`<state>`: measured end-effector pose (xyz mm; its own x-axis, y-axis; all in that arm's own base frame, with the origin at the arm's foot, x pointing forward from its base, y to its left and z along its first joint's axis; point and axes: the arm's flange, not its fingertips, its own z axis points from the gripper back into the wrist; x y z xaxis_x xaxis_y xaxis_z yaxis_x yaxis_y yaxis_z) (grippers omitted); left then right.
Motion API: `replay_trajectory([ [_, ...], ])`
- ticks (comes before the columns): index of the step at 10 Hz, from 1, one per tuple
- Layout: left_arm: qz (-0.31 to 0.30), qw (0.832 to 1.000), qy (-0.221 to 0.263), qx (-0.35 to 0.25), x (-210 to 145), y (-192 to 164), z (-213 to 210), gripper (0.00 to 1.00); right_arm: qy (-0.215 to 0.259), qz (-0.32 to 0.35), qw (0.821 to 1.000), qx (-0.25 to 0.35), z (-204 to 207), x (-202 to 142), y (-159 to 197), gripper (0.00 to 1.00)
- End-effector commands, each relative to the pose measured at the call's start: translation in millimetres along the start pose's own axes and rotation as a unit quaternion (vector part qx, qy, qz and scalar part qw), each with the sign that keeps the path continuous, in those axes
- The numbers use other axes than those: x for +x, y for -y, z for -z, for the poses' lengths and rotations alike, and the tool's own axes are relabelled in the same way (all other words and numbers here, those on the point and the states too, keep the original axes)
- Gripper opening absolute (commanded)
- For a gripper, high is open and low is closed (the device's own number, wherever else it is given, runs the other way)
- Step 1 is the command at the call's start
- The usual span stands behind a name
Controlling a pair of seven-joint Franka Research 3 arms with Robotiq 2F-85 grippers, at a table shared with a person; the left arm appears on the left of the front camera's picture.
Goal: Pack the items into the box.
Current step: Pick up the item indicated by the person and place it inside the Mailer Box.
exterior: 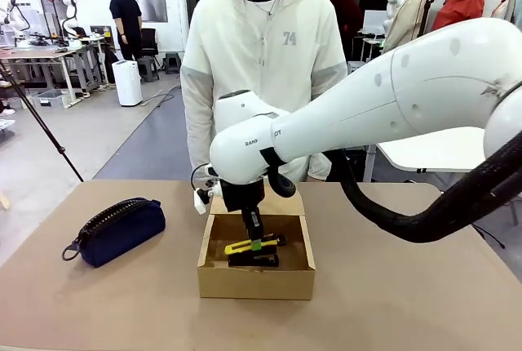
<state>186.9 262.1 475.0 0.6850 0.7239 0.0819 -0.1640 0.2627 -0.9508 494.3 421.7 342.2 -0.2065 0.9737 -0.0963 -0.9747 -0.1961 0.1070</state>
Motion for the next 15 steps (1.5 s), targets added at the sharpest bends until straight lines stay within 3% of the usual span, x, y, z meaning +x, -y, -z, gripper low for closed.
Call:
replay_trajectory([
  [1, 0.007, 1.000, 0.002, -0.010, 1, 0, -1, 1.00, 0.016, 0.022, 0.999, 0.020, -3, -5, -3, 0.00],
  [3, 0.007, 1.000, 0.002, -0.010, 1, 0, -1, 1.00, 0.018, 0.036, 0.999, 0.005, -6, -13, -5, 0.00],
  [4, 0.007, 1.000, 0.002, -0.010, 1, 0, -1, 1.00, 0.017, 0.035, 0.999, 0.008, -6, -13, -5, 0.35],
  [5, 0.007, 1.000, 0.002, -0.010, 1, 0, -1, 1.00, 0.019, 0.030, 0.999, 0.012, -6, -13, -5, 0.91],
  [6, 0.007, 1.000, 0.002, -0.010, 1, 0, -1, 1.00, 0.020, 0.030, 0.999, 0.013, -6, -13, -5, 1.00],
  [12, 0.007, 1.000, 0.002, -0.010, 1, 0, -1, 1.00, 0.040, 0.034, 0.999, 0.002, -20, -23, -11, 1.00],
  [15, 0.007, 1.000, 0.002, -0.010, 1, 0, -1, 1.00, 0.074, 0.025, 0.997, -0.008, -62, -65, -34, 1.00],
])
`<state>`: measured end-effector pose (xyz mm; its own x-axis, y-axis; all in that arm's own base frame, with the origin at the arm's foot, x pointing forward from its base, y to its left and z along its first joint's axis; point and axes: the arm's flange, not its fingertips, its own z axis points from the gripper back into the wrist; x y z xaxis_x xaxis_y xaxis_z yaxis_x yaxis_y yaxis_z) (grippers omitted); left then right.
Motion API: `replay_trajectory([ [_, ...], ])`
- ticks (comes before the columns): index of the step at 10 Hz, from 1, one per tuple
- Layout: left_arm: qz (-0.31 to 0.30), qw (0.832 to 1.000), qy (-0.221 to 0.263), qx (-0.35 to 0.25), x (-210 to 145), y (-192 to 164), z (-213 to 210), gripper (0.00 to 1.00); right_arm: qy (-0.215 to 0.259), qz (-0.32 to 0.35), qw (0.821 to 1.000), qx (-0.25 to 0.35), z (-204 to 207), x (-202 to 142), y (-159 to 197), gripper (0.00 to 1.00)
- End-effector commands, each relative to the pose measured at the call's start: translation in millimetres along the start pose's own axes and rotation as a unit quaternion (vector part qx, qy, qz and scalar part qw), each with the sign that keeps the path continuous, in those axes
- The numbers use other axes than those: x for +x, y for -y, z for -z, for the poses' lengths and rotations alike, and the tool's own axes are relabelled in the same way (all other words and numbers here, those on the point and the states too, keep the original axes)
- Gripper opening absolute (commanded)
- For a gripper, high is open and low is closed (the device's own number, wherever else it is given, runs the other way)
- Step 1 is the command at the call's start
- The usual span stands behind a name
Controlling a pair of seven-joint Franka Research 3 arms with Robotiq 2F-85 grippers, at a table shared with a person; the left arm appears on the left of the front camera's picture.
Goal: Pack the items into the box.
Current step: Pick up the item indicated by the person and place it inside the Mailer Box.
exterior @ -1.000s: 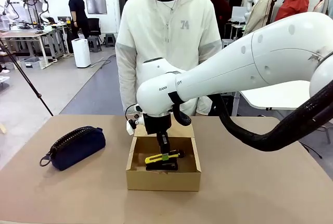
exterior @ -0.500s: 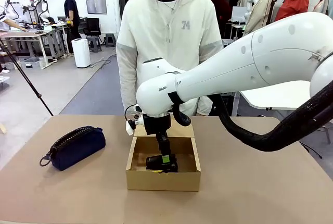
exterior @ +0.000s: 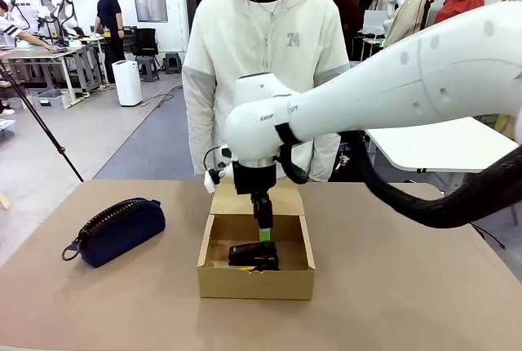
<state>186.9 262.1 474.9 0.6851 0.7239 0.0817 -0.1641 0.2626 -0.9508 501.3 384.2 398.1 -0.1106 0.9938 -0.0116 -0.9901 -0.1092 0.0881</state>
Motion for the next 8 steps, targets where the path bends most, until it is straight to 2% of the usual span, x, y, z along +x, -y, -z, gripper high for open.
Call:
replay_trajectory([
  [1, 0.008, 1.000, 0.002, -0.010, 1, 0, -1, 1.00, 0.039, -0.036, 0.999, 0.002, -37, -41, -42, 1.00],
  [2, 0.008, 1.000, 0.002, -0.010, 1, 0, -1, 1.00, 0.053, -0.007, 0.999, -0.007, -62, -65, -61, 1.00],
  [3, 0.008, 1.000, 0.002, -0.010, 1, 0, -1, 1.00, 0.115, 0.101, 0.988, 0.016, -91, -102, -84, 1.00],
  [4, 0.008, 1.000, 0.002, -0.010, 1, 0, -1, 1.00, 0.201, 0.230, 0.951, 0.038, -112, -146, -103, 1.00],
  [5, 0.008, 1.000, 0.002, -0.010, 1, 0, -1, 1.00, 0.281, 0.317, 0.904, 0.061, -124, -197, -126, 1.00],
  [6, 0.008, 1.000, 0.002, -0.010, 1, 0, -1, 1.00, 0.354, 0.360, 0.859, 0.085, -130, -248, -149, 1.00],
  [7, 0.008, 1.000, 0.002, -0.010, 1, 0, -1, 1.00, 0.440, 0.381, 0.804, 0.120, -129, -308, -172, 1.00],
  [8, 0.008, 1.000, 0.002, -0.010, 1, 0, -1, 1.00, 0.505, 0.403, 0.751, 0.134, -120, -361, -189, 1.00],
])
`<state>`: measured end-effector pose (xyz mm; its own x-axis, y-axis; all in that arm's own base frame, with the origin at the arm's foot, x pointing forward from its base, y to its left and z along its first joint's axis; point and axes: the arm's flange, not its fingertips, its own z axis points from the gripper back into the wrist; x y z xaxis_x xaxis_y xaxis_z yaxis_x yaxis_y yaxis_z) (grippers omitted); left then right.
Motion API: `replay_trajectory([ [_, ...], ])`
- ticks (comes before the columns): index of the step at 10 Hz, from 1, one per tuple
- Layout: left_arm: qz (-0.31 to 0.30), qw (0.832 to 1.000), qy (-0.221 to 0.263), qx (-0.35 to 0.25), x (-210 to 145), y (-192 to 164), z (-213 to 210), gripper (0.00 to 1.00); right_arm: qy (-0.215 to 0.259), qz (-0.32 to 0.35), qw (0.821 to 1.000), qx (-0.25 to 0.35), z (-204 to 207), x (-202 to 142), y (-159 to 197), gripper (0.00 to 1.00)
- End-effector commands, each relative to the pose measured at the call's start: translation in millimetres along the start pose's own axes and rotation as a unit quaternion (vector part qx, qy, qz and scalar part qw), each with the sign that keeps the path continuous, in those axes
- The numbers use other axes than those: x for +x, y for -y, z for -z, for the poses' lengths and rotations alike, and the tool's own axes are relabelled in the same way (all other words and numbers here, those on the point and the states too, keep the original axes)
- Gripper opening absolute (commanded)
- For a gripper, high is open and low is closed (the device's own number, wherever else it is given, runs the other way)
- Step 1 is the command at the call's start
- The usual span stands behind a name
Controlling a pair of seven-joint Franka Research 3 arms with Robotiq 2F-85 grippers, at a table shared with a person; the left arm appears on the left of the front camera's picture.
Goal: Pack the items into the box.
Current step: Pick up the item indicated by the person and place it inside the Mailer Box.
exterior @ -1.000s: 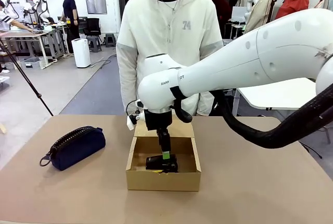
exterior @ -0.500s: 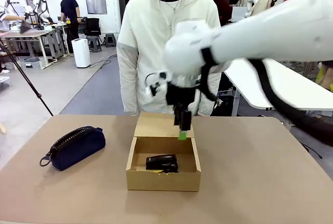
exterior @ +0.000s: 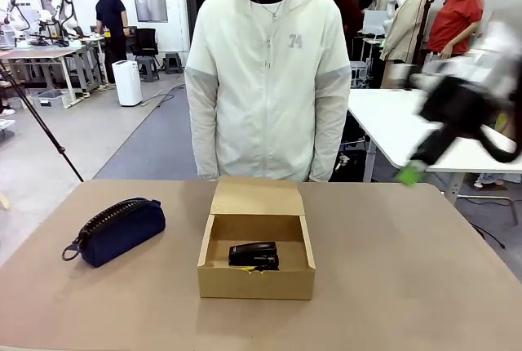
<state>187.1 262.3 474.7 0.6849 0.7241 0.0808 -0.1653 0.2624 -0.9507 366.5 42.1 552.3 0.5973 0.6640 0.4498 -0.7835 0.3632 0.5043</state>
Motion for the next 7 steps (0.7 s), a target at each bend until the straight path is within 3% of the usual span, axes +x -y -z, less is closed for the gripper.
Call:
replay_trajectory([
  [1, 0.008, 1.000, 0.002, -0.010, 0, 0, -1, 1.00, 0.283, 0.139, 0.947, 0.062, -35, -80, 36, 1.00],
  [3, 0.008, 1.000, 0.002, -0.010, 0, 0, -1, 1.00, 0.421, 0.185, 0.880, 0.117, -46, -170, 77, 1.00],
  [5, 0.008, 1.000, 0.002, -0.010, 0, 0, -1, 1.00, 0.479, 0.184, 0.847, 0.139, -27, -197, 109, 1.00],
  [6, 0.008, 1.000, 0.002, -0.010, 0, 0, -1, 1.00, 0.272, 0.176, 0.941, 0.092, -53, -200, 72, 1.00],
  [7, 0.008, 1.000, 0.002, -0.010, 0, 0, -1, 1.00, 0.272, 0.176, 0.941, 0.092, -53, -200, 72, 1.00],
])
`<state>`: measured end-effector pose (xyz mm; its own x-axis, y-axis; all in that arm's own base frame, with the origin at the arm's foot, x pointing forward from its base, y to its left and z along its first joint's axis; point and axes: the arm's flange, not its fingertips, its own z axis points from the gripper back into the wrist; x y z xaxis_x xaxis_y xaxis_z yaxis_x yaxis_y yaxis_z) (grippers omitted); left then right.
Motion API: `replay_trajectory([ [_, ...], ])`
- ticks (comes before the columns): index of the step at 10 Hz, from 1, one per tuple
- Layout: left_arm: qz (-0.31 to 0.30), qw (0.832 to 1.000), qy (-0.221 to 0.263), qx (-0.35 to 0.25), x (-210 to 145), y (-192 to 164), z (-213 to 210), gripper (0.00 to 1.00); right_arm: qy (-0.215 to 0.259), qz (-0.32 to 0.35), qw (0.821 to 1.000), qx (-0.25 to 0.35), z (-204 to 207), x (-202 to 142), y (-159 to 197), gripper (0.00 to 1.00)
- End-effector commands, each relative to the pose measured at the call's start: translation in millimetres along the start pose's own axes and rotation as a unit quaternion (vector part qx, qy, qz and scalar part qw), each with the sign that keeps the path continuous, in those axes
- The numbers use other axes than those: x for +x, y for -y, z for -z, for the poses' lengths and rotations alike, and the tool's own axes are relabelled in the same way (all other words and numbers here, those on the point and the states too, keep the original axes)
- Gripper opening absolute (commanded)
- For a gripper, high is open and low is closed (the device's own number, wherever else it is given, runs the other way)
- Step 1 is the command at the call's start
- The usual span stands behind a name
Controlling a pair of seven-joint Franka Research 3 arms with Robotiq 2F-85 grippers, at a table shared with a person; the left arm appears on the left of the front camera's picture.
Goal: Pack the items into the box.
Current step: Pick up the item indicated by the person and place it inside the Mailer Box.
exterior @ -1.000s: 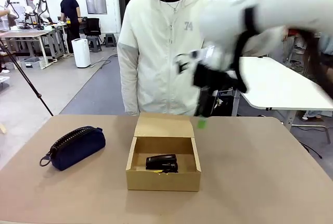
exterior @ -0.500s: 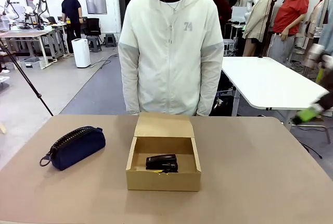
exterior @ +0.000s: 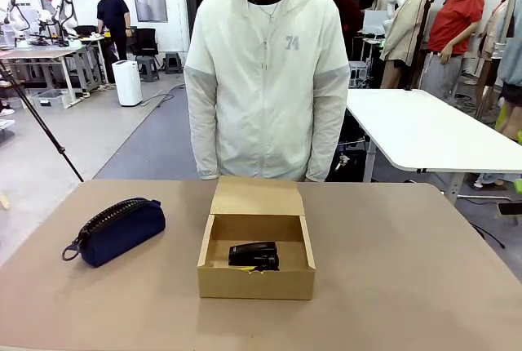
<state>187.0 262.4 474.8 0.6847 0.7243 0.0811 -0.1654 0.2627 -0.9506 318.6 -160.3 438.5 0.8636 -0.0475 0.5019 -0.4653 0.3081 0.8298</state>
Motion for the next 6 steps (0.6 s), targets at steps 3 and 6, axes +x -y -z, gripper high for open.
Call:
replay_trajectory([
  [3, 0.008, 1.000, 0.002, -0.011, 0.3, 0.4, -0.4, 1.00, -0.054, -0.028, 0.998, -0.020, 0.8, 7.9, -27.4, 1.00],
  [6, 0.008, 1.000, 0.002, -0.011, 0.3, 0.4, -0.4, 1.00, -0.054, -0.028, 0.998, -0.020, 0.8, 7.9, -27.4, 1.00],
])
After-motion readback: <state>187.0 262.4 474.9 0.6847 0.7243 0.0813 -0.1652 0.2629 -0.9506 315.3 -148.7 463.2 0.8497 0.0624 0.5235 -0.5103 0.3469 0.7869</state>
